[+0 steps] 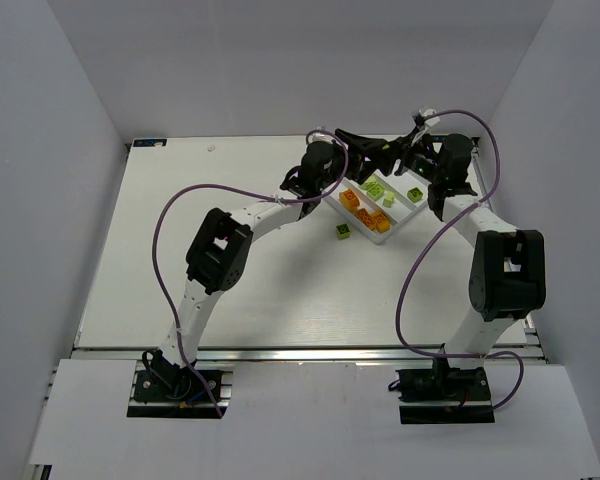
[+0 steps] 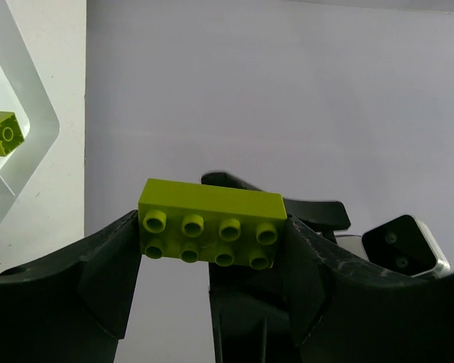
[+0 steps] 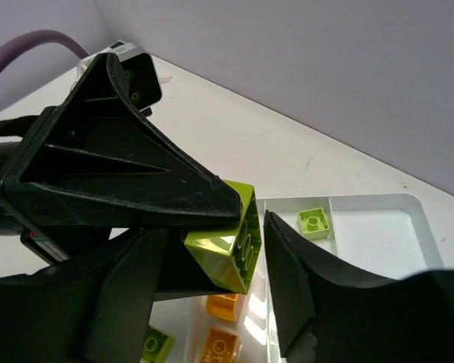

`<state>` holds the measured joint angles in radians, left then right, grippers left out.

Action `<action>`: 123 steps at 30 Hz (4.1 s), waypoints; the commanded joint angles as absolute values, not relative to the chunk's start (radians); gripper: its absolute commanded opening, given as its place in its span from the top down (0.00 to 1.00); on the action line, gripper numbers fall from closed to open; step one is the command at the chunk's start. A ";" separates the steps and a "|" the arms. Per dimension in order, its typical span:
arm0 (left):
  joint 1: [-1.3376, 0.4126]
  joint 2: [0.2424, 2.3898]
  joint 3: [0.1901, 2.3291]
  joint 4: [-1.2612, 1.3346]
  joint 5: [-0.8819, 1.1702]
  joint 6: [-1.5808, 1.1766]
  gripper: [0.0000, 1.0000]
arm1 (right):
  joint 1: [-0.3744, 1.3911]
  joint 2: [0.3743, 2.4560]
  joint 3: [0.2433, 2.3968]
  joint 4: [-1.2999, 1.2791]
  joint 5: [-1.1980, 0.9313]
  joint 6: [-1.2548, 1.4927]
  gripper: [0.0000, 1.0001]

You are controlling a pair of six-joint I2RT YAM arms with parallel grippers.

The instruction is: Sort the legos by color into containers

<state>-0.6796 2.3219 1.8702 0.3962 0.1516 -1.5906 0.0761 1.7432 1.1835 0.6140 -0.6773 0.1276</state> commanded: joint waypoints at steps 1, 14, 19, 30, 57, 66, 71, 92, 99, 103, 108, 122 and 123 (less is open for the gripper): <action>-0.686 2.235 1.867 0.431 0.158 -1.618 1.00 | 0.075 1.726 1.184 0.686 -0.647 0.133 0.42; -0.663 2.197 1.821 0.486 0.123 -1.625 0.29 | 0.063 1.753 1.210 0.643 -0.612 0.112 0.90; -0.582 2.103 1.793 0.286 0.039 -1.451 0.11 | 0.051 1.793 1.273 0.474 -0.531 0.022 0.91; -0.453 1.859 1.691 -0.400 -0.152 -1.016 0.02 | 0.051 2.003 1.543 0.143 -0.362 -0.222 0.88; -0.405 1.690 1.477 -1.307 -0.486 -1.014 0.02 | 0.041 2.047 1.587 0.040 -0.333 -0.359 0.38; -0.394 1.726 1.306 -1.186 -0.428 -1.028 0.02 | 0.043 1.781 1.396 0.006 -0.613 -0.302 0.20; -0.361 1.736 1.232 -1.048 -0.356 -0.982 0.02 | 0.035 1.682 1.293 0.026 -0.722 -0.276 0.16; -0.219 1.744 1.060 -0.747 -0.221 -0.851 0.33 | 0.015 1.594 1.184 0.043 -0.788 -0.224 0.15; -0.209 1.665 1.042 -0.646 -0.076 -0.824 0.75 | 0.028 1.553 1.160 0.002 -0.877 -0.291 0.13; -0.229 1.560 1.029 -0.374 0.197 -0.815 0.80 | 0.060 1.545 1.152 -0.151 -1.029 -0.337 0.11; -0.265 1.609 1.009 0.072 0.613 -0.905 0.83 | 0.106 1.592 1.169 -0.250 -1.191 -0.308 0.11; -0.443 1.807 1.120 0.765 0.631 -1.425 0.87 | 0.225 1.522 1.043 0.354 -0.965 0.084 0.11; -0.454 1.810 1.117 0.797 0.597 -1.445 0.87 | 0.256 1.528 1.052 0.353 -0.884 0.093 0.11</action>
<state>-0.4229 1.8248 1.0840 0.5747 0.6922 -1.2808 0.2115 1.5539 1.0321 0.1448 -1.0760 -0.0261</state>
